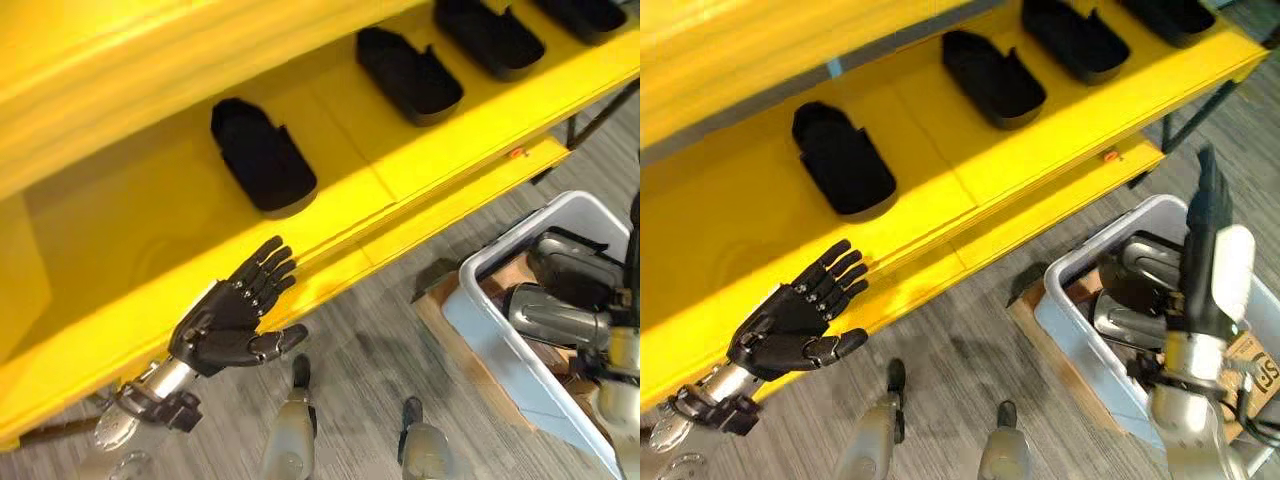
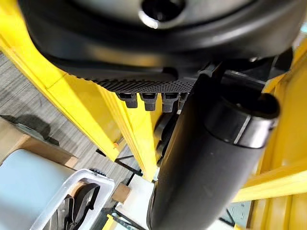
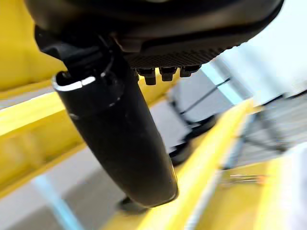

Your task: Move parts from the plastic box to the shelf.

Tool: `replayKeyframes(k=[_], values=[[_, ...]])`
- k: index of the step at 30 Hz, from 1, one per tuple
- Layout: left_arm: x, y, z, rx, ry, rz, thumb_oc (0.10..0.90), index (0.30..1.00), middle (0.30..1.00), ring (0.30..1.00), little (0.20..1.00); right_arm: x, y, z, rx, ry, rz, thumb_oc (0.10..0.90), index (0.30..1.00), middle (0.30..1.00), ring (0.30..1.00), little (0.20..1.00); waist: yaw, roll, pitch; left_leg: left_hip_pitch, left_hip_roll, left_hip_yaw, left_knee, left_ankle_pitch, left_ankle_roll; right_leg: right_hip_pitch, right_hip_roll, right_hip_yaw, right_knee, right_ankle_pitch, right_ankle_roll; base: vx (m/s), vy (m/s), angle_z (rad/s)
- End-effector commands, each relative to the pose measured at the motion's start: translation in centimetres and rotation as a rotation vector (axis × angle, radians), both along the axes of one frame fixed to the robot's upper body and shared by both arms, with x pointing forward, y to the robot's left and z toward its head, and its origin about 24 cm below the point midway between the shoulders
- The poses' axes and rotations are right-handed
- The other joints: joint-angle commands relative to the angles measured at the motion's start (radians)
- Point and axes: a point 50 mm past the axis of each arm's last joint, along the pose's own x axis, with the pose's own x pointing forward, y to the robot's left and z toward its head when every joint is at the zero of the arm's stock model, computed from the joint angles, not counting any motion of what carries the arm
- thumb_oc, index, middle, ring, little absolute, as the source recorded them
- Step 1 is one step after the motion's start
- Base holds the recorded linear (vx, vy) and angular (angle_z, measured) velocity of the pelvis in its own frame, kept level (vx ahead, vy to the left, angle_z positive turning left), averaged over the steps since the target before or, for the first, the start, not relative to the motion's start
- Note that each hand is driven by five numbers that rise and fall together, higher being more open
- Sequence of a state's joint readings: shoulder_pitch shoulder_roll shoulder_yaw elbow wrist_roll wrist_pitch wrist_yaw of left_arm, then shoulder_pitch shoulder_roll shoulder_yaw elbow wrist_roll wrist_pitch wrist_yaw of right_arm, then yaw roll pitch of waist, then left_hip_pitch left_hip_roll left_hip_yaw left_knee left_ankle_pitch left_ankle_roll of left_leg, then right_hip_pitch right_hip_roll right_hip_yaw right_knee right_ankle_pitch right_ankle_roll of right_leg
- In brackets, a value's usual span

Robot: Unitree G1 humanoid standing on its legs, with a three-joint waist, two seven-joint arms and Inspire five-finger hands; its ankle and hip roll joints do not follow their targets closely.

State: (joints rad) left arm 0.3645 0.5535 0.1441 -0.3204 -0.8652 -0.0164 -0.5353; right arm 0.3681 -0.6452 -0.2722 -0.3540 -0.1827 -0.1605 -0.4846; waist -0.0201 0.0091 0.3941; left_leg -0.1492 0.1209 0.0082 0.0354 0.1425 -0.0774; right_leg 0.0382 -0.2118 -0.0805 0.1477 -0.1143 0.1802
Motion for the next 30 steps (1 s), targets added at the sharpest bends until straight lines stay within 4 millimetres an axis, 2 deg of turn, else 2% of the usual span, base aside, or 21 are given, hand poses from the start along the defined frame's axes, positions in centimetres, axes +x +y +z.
replayKeyframes(k=[1, 6, 9, 11, 13, 14, 15, 16, 17, 19, 22, 23, 26, 27, 28, 30], values=[[-0.9, 0.3, 2.9, -0.092, -0.207, 0.006, 0.9, 1.0, 1.0, 1.0, 1.0, 0.4, 1.0, 4.0, -0.06, -0.2, 0.099, 0.9, 1.0, 1.0, 1.0, 1.0, -0.011, -0.027, -0.185, 0.123, 0.053, 0.074, -0.003, -0.157, 0.009, -0.051, 0.049, 0.007, -0.043, 0.047, -0.069, -0.02, 0.129, -0.27], [-0.6, -0.1, 2.6, -0.08, -0.207, -0.052, 0.9, 1.0, 1.0, 1.0, 1.0, -0.1, -0.8, 2.4, -0.037, -0.098, -0.035, 0.9, 1.0, 1.0, 1.0, 1.0, -0.055, -0.044, -0.226, 0.176, 0.004, 0.135, -0.028, -0.207, 0.034, -0.036, 0.037, 0.04, -0.145, 0.118, -0.034, -0.03, 0.135, -0.28], [-0.1, -0.4, 2.5, -0.07, -0.193, -0.055, 0.9, 1.0, 1.0, 1.0, 1.0, -0.3, -1.7, 1.3, -0.016, -0.02, -0.111, 0.9, 1.0, 1.0, 1.0, 1.0, -0.086, -0.048, -0.231, 0.196, -0.021, 0.171, -0.028, -0.239, 0.054, -0.046, 0.022, 0.068, -0.176, 0.156, -0.009, -0.05, 0.128, -0.37], [-0.1, -0.3, 2.5, -0.075, -0.188, -0.047, 0.9, 1.0, 1.0, 1.0, 1.0, -0.3, -1.9, 1.0, -0.031, 0.009, -0.125, 0.9, 1.0, 1.0, 1.0, 1.0, -0.091, -0.049, -0.231, 0.205, -0.026, 0.182, -0.032, -0.246, 0.059, -0.049, 0.016, 0.066, -0.18, 0.166, -0.002, -0.02, 0.066, -0.31], [-0.1, 0.3, 1.8, -0.086, -0.152, 0.02, 0.9, 1.0, 1.0, 1.0, 1.0, -0.1, -2.4, -0.3, -0.018, 0.091, -0.157, 0.9, 1.0, 1.0, 1.0, 1.0, -0.097, -0.051, -0.229, 0.245, -0.02, 0.258, -0.054, -0.249, 0.062, -0.055, -0.012, 0.012, -0.206, 0.21, 0.024, -0.05, 0.0, -0.53], [-0.1, 0.6, 1.5, -0.12, -0.133, 0.058, 0.9, 1.0, 1.0, 1.0, 1.0, 0.5, -2.2, -0.8, -0.023, 0.11, -0.139, 0.9, 1.0, 1.0, 1.0, 1.0, -0.086, -0.051, -0.225, 0.273, -0.007, 0.316, -0.07, -0.25, 0.058, -0.063, -0.023, -0.071, -0.196, 0.226, 0.031, -0.01, -0.094, -1.43], [-0.1, 0.7, 1.3, -0.125, -0.126, 0.069, 0.9, 1.0, 1.0, 1.0, 1.0, 0.9, -2.2, -1.4, -0.025, 0.146, -0.14, 0.9, 1.0, 1.0, 1.0, 1.0, -0.076, -0.048, -0.228, 0.293, 0.002, 0.34, -0.075, -0.268, 0.056, -0.066, -0.029, -0.118, -0.17, 0.215, 0.039, -0.02, -0.192, -2.11], [0.1, 0.6, 1.2, -0.113, -0.132, 0.079, 0.9, 1.0, 1.0, 1.0, 1.0, 1.6, -1.8, -1.9, -0.015, 0.162, -0.119, 0.9, 1.0, 1.0, 1.0, 1.0, -0.066, -0.05, -0.223, 0.303, 0.011, 0.374, -0.066, -0.274, 0.063, -0.089, -0.045, -0.174, -0.11, 0.221, 0.037, -0.05, -0.305, -2.26], [0.5, 0.2, 1.5, -0.101, -0.144, 0.058, 0.9, 1.0, 1.0, 1.0, 1.0, 2.3, -1.6, -2.3, -0.011, 0.18, -0.115, 0.9, 1.0, 1.0, 1.0, 1.0, -0.061, -0.053, -0.215, 0.292, 0.031, 0.398, -0.038, -0.277, 0.068, -0.108, -0.057, -0.2, -0.04, 0.198, 0.023, -0.12, -0.428, -1.64], [1.1, -0.5, 1.7, -0.098, -0.154, 0.03, 0.9, 1.0, 1.0, 1.0, 1.0, 2.9, -1.7, -3.0, -0.001, 0.224, -0.126, 0.9, 1.0, 1.0, 1.0, 1.0, -0.06, -0.058, -0.209, 0.276, 0.052, 0.406, -0.001, -0.287, 0.07, -0.122, -0.06, -0.208, -0.007, 0.174, 0.006, -0.05, -0.343, -0.84], [1.8, -1.4, 1.4, -0.167, -0.13, 0.013, 0.9, 1.0, 1.0, 1.0, 1.0, 3.7, -1.6, -3.5, -0.011, 0.254, -0.116, 0.9, 1.0, 1.0, 1.0, 1.0, -0.075, -0.058, -0.2, 0.265, 0.11, 0.43, 0.043, -0.266, 0.034, -0.088, -0.028, -0.22, -0.026, 0.119, -0.021, 0.08, -0.406, -0.3], [1.9, -1.5, 1.3, -0.17, -0.127, 0.012, 0.9, 1.0, 1.0, 1.0, 1.0, 3.7, -1.6, -3.5, -0.016, 0.252, -0.115, 0.9, 1.0, 1.0, 1.0, 1.0, -0.077, -0.057, -0.199, 0.265, 0.115, 0.432, 0.043, -0.262, 0.031, -0.086, -0.024, -0.22, -0.026, 0.116, -0.024, 0.1, -0.355, -0.27], [2.2, -2.0, 1.4, -0.183, -0.137, -0.005, 0.9, 1.0, 1.0, 1.0, 1.0, 4.6, -1.3, -2.5, -0.055, 0.234, -0.114, 0.9, 1.0, 1.0, 1.0, 1.0, -0.077, -0.047, -0.191, 0.262, 0.132, 0.403, 0.027, -0.24, 0.014, -0.081, 0.01, -0.21, -0.029, 0.093, -0.053, 0.04, -0.195, -0.3], [2.3, -2.1, 1.5, -0.189, -0.147, 0.001, 0.9, 1.0, 1.0, 1.0, 1.0, 5.1, -1.1, -2.0, -0.072, 0.217, -0.101, 0.9, 1.0, 1.0, 1.0, 1.0, -0.071, -0.043, -0.186, 0.252, 0.13, 0.375, 0.029, -0.24, 0.011, -0.083, 0.022, -0.196, -0.032, 0.088, -0.06, 0.04, -0.217, -0.31], [2.5, -2.3, 1.8, -0.21, -0.17, 0.02, 0.9, 1.0, 1.0, 1.0, 1.0, 6.1, -0.4, -1.1, -0.104, 0.179, -0.066, 0.9, 1.0, 1.0, 1.0, 1.0, -0.059, -0.035, -0.171, 0.231, 0.115, 0.31, 0.038, -0.244, 0.015, -0.093, 0.041, -0.159, -0.029, 0.08, -0.071, 0.03, -0.15, -0.35], [2.6, -2.4, 2.0, -0.204, -0.193, 0.031, 0.9, 1.0, 1.0, 1.0, 1.0, 6.5, 0.1, -0.7, -0.104, 0.158, -0.037, 0.9, 1.0, 1.0, 1.0, 1.0, -0.058, -0.034, -0.158, 0.216, 0.105, 0.298, 0.041, -0.229, 0.023, -0.112, 0.049, -0.144, -0.022, 0.091, -0.084, -0.07, -0.133, -0.77]])
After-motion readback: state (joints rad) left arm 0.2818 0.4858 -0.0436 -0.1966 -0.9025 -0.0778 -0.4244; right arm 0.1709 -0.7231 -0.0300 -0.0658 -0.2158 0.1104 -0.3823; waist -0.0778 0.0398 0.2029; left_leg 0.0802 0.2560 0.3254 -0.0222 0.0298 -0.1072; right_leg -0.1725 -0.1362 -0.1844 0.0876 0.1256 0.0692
